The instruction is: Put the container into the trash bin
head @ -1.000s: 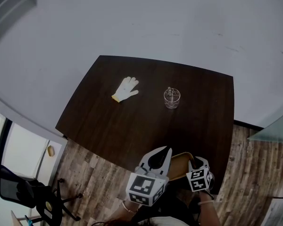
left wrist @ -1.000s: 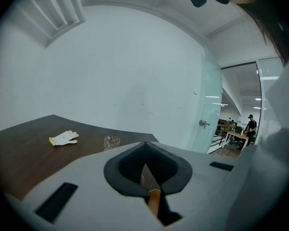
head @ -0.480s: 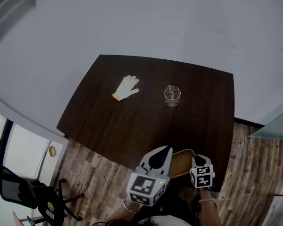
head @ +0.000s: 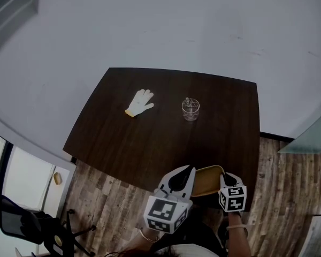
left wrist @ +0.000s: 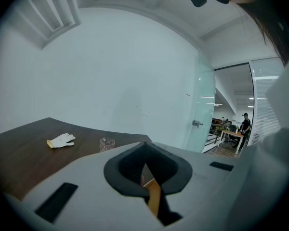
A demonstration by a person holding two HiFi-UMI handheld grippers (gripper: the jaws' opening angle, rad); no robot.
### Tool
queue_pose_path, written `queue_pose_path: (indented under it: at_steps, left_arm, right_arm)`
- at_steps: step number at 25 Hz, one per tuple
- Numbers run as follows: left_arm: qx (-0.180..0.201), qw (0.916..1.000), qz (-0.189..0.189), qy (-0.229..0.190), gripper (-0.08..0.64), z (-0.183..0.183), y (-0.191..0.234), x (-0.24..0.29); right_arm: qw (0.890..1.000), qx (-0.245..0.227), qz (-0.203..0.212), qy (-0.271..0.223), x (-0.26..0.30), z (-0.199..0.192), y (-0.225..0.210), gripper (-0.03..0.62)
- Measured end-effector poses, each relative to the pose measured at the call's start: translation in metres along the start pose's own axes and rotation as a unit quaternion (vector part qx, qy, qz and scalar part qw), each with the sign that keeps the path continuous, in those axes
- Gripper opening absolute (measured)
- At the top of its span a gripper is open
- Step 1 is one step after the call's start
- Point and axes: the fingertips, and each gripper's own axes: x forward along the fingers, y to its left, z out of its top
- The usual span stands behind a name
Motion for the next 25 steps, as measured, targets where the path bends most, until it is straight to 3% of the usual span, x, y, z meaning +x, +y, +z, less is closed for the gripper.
queue_pose_path:
  at_steps: [18,25]
  left_arm:
    - [0.036,0.9962,-0.080,-0.003,0.015,0.013,-0.087,0.031]
    - [0.054,0.9906,-0.125,0.005,0.015,0.018,-0.103,0.037]
  right_arm:
    - [0.994,0.062,-0.059,-0.062,-0.066,0.006,-0.077,0.023]
    - [0.987,0.110,-0.085,-0.078,-0.082,0.002,-0.088,0.022]
